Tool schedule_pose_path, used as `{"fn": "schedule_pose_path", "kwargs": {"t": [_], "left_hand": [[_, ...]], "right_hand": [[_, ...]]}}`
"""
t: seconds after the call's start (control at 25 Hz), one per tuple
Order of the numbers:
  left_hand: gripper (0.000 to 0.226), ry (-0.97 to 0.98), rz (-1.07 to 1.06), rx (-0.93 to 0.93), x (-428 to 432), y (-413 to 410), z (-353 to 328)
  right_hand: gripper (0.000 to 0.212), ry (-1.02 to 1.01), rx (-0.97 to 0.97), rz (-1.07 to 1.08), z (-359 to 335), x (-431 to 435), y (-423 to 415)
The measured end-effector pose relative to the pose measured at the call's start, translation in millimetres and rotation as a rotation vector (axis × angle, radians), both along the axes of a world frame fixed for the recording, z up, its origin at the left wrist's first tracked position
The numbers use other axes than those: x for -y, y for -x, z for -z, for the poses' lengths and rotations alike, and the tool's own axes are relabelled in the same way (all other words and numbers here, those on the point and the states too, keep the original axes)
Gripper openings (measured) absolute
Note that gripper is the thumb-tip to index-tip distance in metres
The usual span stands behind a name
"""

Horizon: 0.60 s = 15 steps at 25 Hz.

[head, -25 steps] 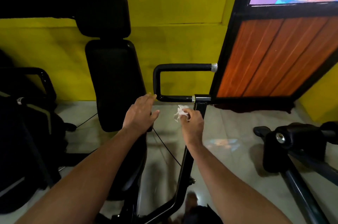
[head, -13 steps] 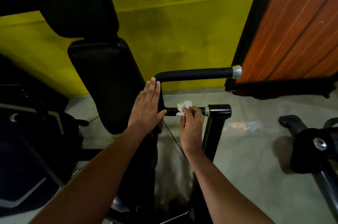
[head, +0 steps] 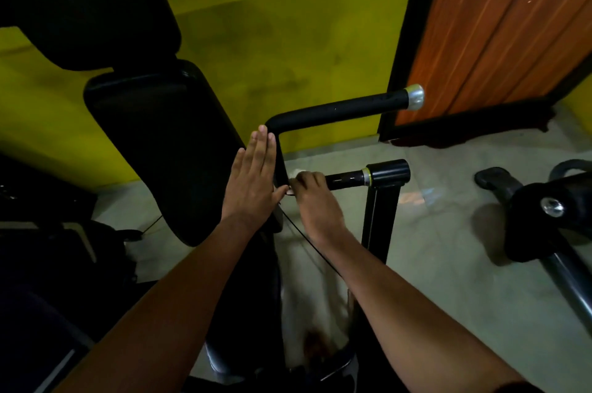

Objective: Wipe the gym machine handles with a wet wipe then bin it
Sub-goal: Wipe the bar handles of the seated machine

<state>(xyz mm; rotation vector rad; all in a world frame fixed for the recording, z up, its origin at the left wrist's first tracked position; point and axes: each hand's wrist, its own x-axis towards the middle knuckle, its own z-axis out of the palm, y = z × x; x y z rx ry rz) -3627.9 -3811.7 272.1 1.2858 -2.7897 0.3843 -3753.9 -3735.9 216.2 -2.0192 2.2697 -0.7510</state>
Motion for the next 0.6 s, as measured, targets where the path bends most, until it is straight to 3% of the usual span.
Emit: {"fn": "schedule_pose_path", "kwargs": {"t": [0.16, 0.28, 0.4, 0.52, 0.6], "left_hand": [[0.111, 0.035, 0.037, -0.035, 4.6, 0.5, 5.5], [0.113, 0.042, 0.043, -0.042, 7.7, 1.1, 8.4], [0.114, 0.047, 0.042, -0.056, 7.6, 1.4, 10.0], [0.115, 0.037, 0.070, -0.076, 10.1, 1.4, 10.9], [0.116, 0.032, 0.084, -0.084, 12.6, 0.3, 12.2]], "right_hand": [[0.039, -0.035, 0.088, 0.281, 5.3, -2.0, 26.5], [0.041, -0.006, -0.064, 0.139, 7.7, -8.9, 25.3], [0.034, 0.049, 0.057, 0.415, 8.2, -15.3, 41.8], [0.038, 0.028, 0.015, 0.312, 13.3, -16.4, 38.0], [0.034, 0.112, 0.130, 0.406, 14.3, -17.3, 40.3]]}}
